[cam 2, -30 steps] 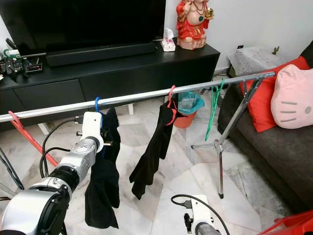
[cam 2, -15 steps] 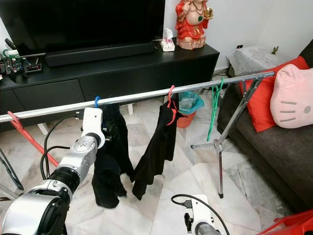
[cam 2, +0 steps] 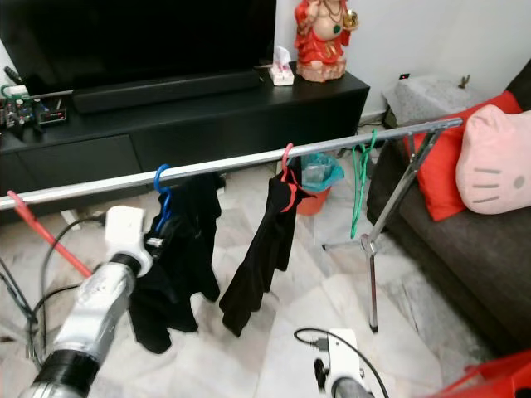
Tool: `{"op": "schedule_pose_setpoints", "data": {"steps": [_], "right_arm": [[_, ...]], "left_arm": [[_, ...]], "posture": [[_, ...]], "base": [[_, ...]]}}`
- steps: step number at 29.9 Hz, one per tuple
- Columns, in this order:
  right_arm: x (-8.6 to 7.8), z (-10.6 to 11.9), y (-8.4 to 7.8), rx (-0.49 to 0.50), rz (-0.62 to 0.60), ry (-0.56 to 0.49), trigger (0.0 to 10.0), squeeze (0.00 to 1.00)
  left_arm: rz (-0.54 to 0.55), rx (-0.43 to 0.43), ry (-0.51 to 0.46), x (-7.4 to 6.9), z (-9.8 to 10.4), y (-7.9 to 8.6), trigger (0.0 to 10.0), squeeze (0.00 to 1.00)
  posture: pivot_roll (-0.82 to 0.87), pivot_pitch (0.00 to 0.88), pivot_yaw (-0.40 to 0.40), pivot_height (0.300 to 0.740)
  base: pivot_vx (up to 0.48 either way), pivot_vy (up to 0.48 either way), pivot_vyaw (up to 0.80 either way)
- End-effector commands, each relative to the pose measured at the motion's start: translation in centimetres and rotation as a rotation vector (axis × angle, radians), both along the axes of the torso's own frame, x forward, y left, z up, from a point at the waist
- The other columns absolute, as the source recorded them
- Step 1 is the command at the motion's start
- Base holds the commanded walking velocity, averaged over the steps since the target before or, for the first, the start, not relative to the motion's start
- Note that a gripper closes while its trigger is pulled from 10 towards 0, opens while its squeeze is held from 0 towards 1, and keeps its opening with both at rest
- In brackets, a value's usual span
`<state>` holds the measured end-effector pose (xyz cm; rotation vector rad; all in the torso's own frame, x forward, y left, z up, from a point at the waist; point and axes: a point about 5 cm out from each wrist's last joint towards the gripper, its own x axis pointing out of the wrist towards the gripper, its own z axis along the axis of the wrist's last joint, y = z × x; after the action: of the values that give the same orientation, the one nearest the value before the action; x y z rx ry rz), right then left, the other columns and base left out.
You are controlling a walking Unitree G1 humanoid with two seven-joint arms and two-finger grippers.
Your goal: Hang hanger
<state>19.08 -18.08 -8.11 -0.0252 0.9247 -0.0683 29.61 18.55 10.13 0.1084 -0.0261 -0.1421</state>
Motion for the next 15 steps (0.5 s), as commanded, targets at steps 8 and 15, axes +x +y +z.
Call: {"op": "schedule_pose_setpoints", "data": {"steps": [8, 15], "right_arm": [[-0.1, 0.0, -0.1, -0.005, -0.027, -0.003, 10.0, 0.0], [-0.1, 0.0, 0.0, -0.006, -0.029, -0.006, 10.0, 0.0]], "left_arm": [[-0.038, 0.101, 0.209, -5.8, -5.2, 3.1, 10.0, 0.0], [0.064, 0.164, 0.556, -9.6, -12.1, 5.7, 10.0, 0.0]], "posture": [[0.06, 0.0, -0.017, 0.74], [0.06, 0.0, -0.018, 0.74]], "base": [[0.0, 0.0, 0.0], [0.0, 0.0, 0.0]]}}
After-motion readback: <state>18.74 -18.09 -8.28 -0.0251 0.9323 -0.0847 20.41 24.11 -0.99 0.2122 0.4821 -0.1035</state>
